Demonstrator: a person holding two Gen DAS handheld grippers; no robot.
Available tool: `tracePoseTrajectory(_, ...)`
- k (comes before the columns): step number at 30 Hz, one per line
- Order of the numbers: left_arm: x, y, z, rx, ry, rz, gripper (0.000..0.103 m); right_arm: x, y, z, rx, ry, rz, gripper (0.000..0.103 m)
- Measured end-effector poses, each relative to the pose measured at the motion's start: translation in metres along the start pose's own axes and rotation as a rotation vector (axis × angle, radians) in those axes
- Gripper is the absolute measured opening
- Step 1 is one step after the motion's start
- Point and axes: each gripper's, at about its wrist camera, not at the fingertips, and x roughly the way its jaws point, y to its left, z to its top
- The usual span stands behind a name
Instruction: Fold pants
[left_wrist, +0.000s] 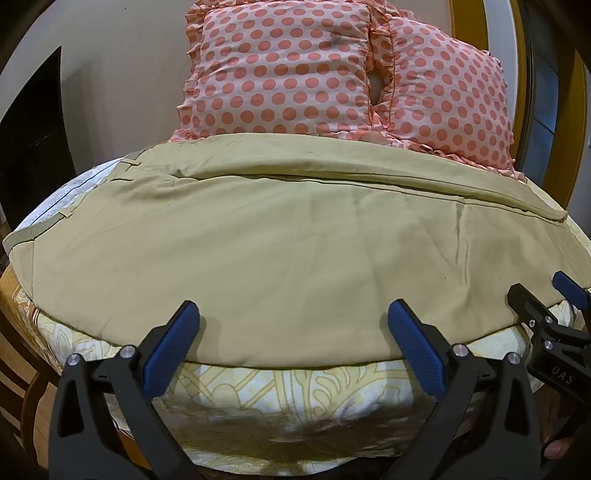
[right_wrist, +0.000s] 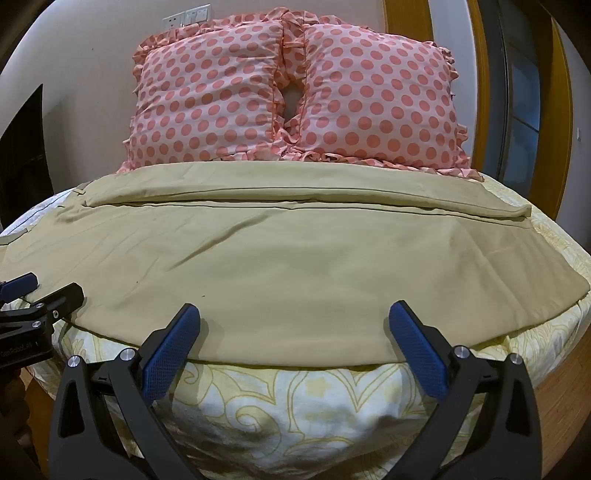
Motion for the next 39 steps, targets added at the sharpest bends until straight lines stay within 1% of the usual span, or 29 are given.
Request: tracePoseTrajectory(39,-0.0001,0.0000,0.0000,0.001,-0.002,0.000,0.101,-0.0005,-0.0002,-0.0010,0.004,-0.011,0.001,0.102)
